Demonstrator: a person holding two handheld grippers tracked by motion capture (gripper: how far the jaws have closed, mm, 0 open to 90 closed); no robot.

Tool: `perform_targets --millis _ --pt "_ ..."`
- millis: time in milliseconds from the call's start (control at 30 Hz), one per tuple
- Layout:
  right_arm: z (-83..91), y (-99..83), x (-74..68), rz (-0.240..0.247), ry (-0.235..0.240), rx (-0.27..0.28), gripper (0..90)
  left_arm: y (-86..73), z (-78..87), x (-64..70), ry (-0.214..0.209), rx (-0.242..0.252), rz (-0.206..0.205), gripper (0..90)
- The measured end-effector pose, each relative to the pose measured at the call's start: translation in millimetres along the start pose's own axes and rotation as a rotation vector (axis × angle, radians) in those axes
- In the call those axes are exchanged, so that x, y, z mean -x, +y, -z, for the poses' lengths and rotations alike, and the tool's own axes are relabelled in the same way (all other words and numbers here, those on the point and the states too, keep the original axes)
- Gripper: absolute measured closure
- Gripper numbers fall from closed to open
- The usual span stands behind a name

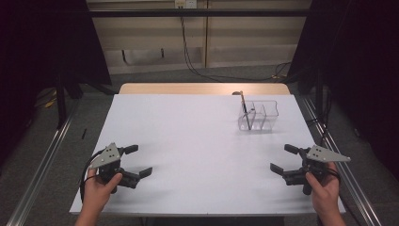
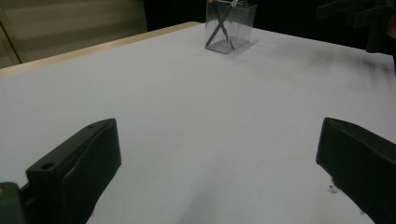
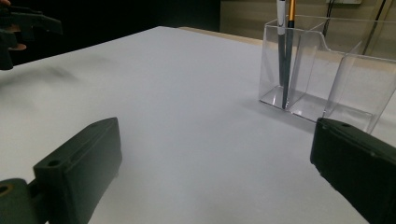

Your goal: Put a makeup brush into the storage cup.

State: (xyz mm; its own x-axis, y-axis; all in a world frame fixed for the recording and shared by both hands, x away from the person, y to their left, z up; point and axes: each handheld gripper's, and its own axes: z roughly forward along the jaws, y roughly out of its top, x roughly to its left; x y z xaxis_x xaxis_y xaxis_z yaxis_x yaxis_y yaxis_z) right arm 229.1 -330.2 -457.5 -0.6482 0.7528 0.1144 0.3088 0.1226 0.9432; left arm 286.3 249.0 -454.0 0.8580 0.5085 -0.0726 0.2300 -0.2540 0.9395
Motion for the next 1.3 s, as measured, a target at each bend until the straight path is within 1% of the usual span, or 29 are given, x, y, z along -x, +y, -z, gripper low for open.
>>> perform_targets --millis 200,333,367,633,700,1033,1300 --pt "4.6 -3.4 -0.2 0.000 -0.005 -0.003 2.1 0.3 -0.4 -0.9 -0.001 0.001 -0.002 0.0" --pt "6.4 -5.3 -0.5 0.012 -0.011 -0.010 2.1 1.0 -2.1 -0.8 -0.005 0.001 -0.002 0.0" --pt "6.9 -5.6 -0.4 0.013 -0.011 -0.010 2.1 1.1 -2.4 -1.0 -0.005 -0.001 -0.007 0.0" --pt "11.8 -6.6 0.7 0.006 -0.016 0.001 2.1 1.8 -1.7 -1.1 -0.005 0.003 -0.006 0.0" --pt "11.8 -6.7 0.2 0.006 -0.017 0.000 2.2 1.8 -1.2 -0.8 -0.001 0.008 -0.002 0.0" --pt "13.5 -7.9 1.6 0.011 -0.012 -0.004 2.1 2.0 0.2 -1.1 -0.004 0.009 -0.009 0.0" --pt "13.1 -8.4 2.3 0.013 -0.013 -0.007 2.1 1.3 -0.9 -1.1 -0.005 0.011 -0.002 0.0"
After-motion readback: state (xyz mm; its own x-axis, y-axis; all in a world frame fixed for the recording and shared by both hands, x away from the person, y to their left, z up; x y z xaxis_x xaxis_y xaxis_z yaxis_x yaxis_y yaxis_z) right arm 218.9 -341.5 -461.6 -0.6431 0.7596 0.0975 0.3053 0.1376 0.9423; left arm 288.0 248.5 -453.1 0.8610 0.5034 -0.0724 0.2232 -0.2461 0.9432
